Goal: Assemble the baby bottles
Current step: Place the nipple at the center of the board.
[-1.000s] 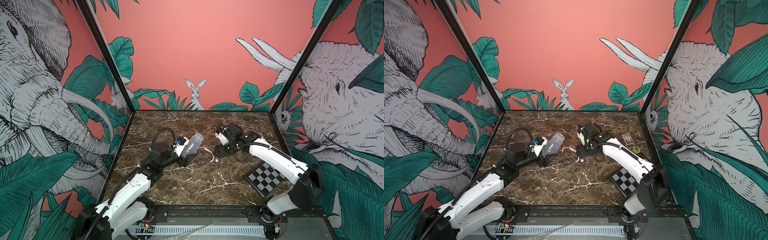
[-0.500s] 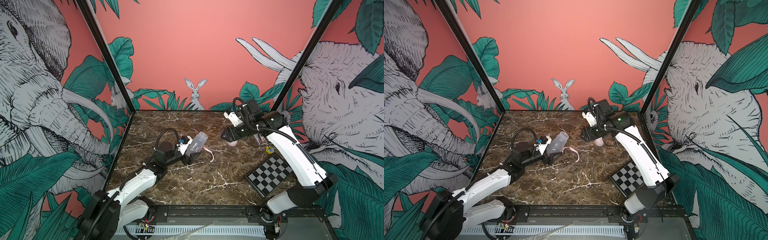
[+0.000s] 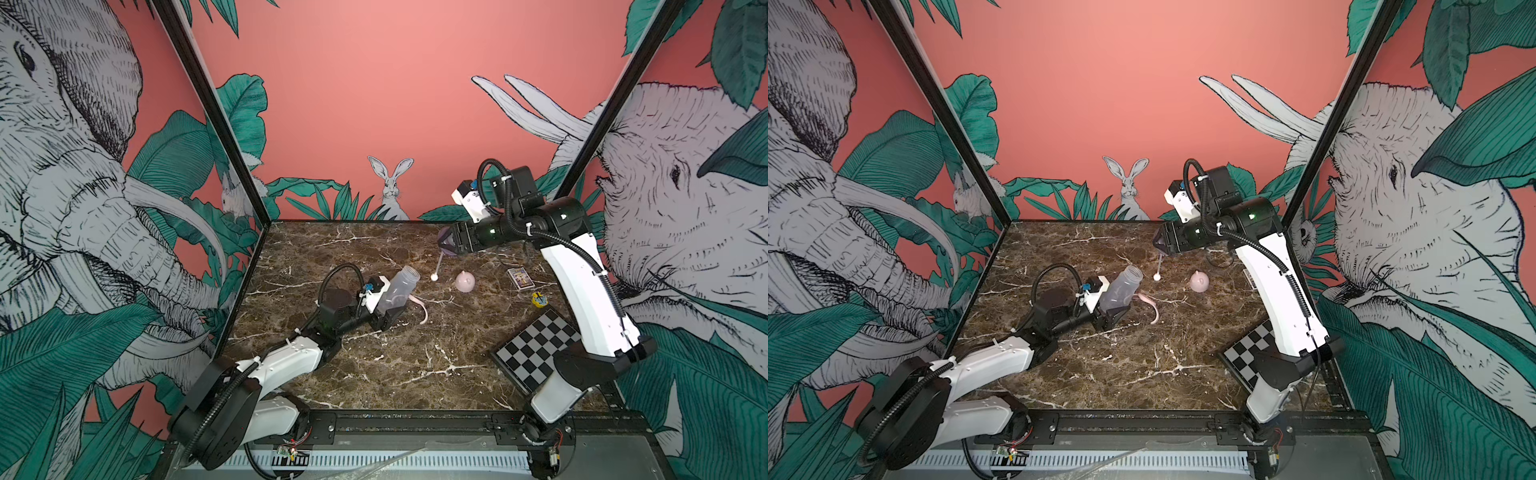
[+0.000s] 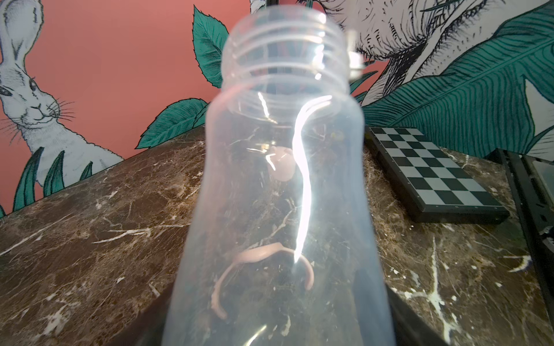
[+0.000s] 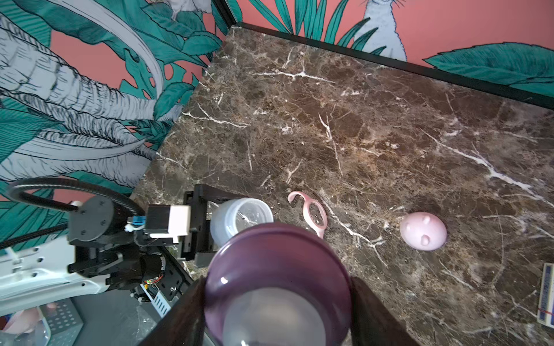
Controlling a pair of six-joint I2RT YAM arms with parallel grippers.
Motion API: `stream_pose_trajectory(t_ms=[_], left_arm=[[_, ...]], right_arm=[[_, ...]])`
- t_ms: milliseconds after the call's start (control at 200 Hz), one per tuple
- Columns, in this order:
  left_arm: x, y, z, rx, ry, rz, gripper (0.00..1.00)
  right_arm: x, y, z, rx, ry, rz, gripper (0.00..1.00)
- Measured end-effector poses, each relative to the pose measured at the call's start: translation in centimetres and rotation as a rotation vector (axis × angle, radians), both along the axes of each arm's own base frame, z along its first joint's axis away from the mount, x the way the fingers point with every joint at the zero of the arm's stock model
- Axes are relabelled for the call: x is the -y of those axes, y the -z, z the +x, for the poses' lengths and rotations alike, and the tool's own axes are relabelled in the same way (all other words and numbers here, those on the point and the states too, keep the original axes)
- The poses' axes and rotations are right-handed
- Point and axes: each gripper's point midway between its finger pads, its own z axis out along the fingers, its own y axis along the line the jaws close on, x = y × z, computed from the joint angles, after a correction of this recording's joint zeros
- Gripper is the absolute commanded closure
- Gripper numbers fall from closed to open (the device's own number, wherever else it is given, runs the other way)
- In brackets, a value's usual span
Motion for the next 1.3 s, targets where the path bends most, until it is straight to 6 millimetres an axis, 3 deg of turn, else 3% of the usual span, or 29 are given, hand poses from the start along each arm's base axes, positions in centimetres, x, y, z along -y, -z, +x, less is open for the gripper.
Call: stream_pose_trajectory(t_ms=[245,400,595,825,1050,1145,1301], left_arm=[[1.5,1.4,0.1,-0.007,0.030,0.002,0.39],[2.6,2.0,0.6,-0.014,0.041,-0.004,0.40],[3.4,0.7,0.9,0.018,0.052,-0.036,0.40],[2.8,0.6,1.0,0.033,0.018,-0.014,0.40],[1.3,1.5,0.5,0.028,-0.025,0.048,0.40],[0.8,2.3,0.2,0.004,-0.038,0.076,0.40],[-0.2,1.7,-0.3,0.008,-0.060,0.088,0.40]], right_arm=[[-1.2,-1.8,0.7,0.018,-0.024,0.058,0.41],[-1.7,-1.1,0.9,-0.014,-0.035,0.062,0.41],[-1.9,0.1,0.8,-0.058,-0.039,0.056,0.41],[-1.3,2.1,0.8,-0.093,-0.015,0.028,0.41],[0.7,2.4,-0.6,-0.080,0.029,0.052,0.41],[1.4,4.3,-1.3,-0.097,0.045,0.043,0.41],[2.5,12.0,-1.8,-0.219,0.085,-0.049,0.42]])
